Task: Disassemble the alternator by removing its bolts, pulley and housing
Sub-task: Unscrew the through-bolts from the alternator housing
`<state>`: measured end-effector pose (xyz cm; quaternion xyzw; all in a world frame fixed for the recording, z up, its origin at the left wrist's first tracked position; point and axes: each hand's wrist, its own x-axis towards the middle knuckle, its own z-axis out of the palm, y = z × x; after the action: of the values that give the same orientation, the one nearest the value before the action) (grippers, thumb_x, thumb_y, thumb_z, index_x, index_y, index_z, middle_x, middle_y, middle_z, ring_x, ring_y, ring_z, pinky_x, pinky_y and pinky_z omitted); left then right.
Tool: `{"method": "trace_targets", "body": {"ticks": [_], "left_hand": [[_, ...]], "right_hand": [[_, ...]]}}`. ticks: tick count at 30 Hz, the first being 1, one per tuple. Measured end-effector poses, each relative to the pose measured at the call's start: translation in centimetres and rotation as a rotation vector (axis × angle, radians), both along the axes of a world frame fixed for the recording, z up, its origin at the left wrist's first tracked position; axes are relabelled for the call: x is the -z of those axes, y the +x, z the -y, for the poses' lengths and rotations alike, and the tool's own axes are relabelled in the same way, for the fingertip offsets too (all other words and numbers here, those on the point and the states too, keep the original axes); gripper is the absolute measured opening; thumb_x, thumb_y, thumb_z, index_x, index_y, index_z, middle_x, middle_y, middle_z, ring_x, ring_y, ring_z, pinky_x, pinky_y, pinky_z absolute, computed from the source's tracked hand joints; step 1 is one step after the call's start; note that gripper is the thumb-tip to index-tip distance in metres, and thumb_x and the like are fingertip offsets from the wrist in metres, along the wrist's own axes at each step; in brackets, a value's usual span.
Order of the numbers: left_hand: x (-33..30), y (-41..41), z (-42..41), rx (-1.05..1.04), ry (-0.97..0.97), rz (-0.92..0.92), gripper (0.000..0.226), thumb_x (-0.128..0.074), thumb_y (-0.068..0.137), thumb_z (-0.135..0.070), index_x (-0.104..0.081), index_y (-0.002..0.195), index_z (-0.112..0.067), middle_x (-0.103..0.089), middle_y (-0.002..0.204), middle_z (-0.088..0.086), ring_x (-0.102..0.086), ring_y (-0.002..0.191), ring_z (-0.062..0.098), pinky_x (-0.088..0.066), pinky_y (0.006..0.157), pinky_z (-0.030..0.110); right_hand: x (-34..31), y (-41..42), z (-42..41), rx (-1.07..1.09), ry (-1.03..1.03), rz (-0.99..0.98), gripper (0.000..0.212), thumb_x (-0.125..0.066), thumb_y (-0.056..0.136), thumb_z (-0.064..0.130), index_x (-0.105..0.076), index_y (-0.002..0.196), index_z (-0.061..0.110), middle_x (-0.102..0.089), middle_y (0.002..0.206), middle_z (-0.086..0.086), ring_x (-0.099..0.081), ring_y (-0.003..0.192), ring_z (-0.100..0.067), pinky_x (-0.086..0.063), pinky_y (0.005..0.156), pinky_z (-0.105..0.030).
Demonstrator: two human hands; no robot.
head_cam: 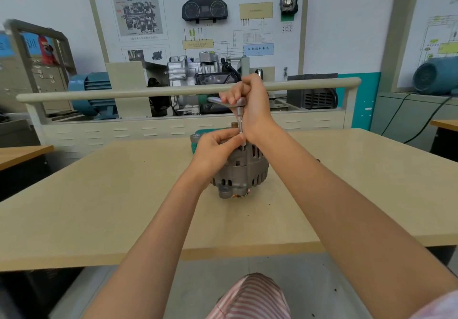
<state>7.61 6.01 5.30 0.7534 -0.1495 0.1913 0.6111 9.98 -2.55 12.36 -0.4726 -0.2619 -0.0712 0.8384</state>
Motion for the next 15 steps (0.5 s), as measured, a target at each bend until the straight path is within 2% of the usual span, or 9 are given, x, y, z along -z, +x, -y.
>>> {"method": "trace_targets", "body": {"ticks": [2,3,5,7,8,9,11,13,15], "left_hand": [[0.0,0.1,0.1,-0.025,-0.008,-0.001,0.022,-0.065,0.088,-0.019,-0.071,0.109,-0.016,-0.073,0.100,-0.006,-0.067,0.094,0.006,-0.053,0.081,0.021],[0.0,0.0,0.2,-0.036,-0.006,0.000,0.021,-0.065,0.088,-0.018,-0.072,0.107,-0.015,-0.073,0.097,-0.006,-0.067,0.091,0.005,-0.053,0.076,0.017],[-0.1,-0.1,0.2,-0.038,0.001,0.012,0.013,-0.063,0.087,-0.008,-0.073,0.086,-0.016,-0.072,0.074,-0.010,-0.066,0.071,-0.002,-0.049,0.061,0.012],[-0.1,-0.1,0.1,-0.086,-0.008,0.007,0.035,-0.054,0.085,0.007,-0.061,0.060,-0.016,-0.060,0.045,-0.013,-0.053,0.043,-0.006,-0.038,0.043,0.008],[-0.1,0.0,0.1,-0.108,-0.011,-0.004,0.039,-0.050,0.085,0.011,-0.054,0.055,-0.014,-0.054,0.037,-0.012,-0.047,0.036,-0.005,-0.032,0.038,0.008],[-0.1,0.0,0.2,-0.122,-0.011,-0.010,0.040,-0.048,0.085,0.012,-0.050,0.054,-0.013,-0.050,0.034,-0.012,-0.044,0.033,-0.004,-0.029,0.035,0.008],[-0.2,-0.1,0.3,-0.116,-0.015,0.006,0.041,-0.046,0.084,0.013,-0.050,0.054,-0.013,-0.049,0.033,-0.013,-0.044,0.033,-0.005,-0.029,0.035,0.008],[0.1,-0.3,0.4,-0.086,0.013,0.043,0.044,-0.046,0.083,0.015,-0.052,0.053,-0.017,-0.051,0.036,-0.015,-0.046,0.036,-0.006,-0.030,0.037,0.006],[0.3,-0.4,0.3,-0.057,0.043,0.065,0.054,-0.046,0.084,0.014,-0.055,0.048,-0.025,-0.052,0.038,-0.017,-0.047,0.038,-0.008,-0.030,0.039,0.005]], "right_hand": [[0.2,-0.2,-0.1,0.154,-0.029,0.006,0.059,-0.033,0.094,0.015,-0.047,0.037,0.015,-0.047,0.039,0.004,-0.052,0.049,-0.010,-0.046,0.084,-0.031],[0.4,-0.4,-0.1,0.242,-0.059,0.032,0.054,-0.034,0.094,0.013,-0.048,0.041,0.013,-0.050,0.042,0.005,-0.052,0.053,-0.010,-0.046,0.077,-0.025],[1.2,-0.9,-0.5,0.537,-0.275,0.225,0.043,-0.037,0.092,0.013,-0.053,0.053,0.006,-0.052,0.053,0.000,-0.048,0.058,-0.011,-0.042,0.063,-0.022],[2.6,-1.2,-1.1,0.983,-0.633,0.494,0.029,-0.043,0.089,0.015,-0.059,0.069,0.001,-0.055,0.070,-0.006,-0.047,0.071,-0.015,-0.041,0.074,-0.029],[3.0,-1.2,-1.4,1.165,-0.774,0.558,0.025,-0.044,0.088,0.016,-0.062,0.077,0.002,-0.056,0.079,-0.008,-0.048,0.081,-0.019,-0.038,0.083,-0.031],[3.1,-1.4,-1.5,1.245,-0.842,0.559,0.024,-0.045,0.088,0.018,-0.064,0.083,0.003,-0.057,0.086,-0.008,-0.047,0.087,-0.022,-0.036,0.090,-0.033],[2.8,-1.9,-1.4,1.158,-0.768,0.527,0.021,-0.047,0.089,0.017,-0.064,0.090,0.005,-0.058,0.090,-0.007,-0.048,0.093,-0.023,-0.034,0.094,-0.034],[2.5,-2.3,-1.3,0.936,-0.555,0.459,0.018,-0.048,0.089,0.012,-0.062,0.097,0.005,-0.057,0.095,-0.003,-0.048,0.097,-0.019,-0.036,0.094,-0.035],[2.4,-2.7,-1.5,0.881,-0.434,0.328,0.023,-0.048,0.090,0.012,-0.058,0.110,0.006,-0.052,0.109,-0.002,-0.044,0.107,-0.016,-0.035,0.099,-0.034]]}}
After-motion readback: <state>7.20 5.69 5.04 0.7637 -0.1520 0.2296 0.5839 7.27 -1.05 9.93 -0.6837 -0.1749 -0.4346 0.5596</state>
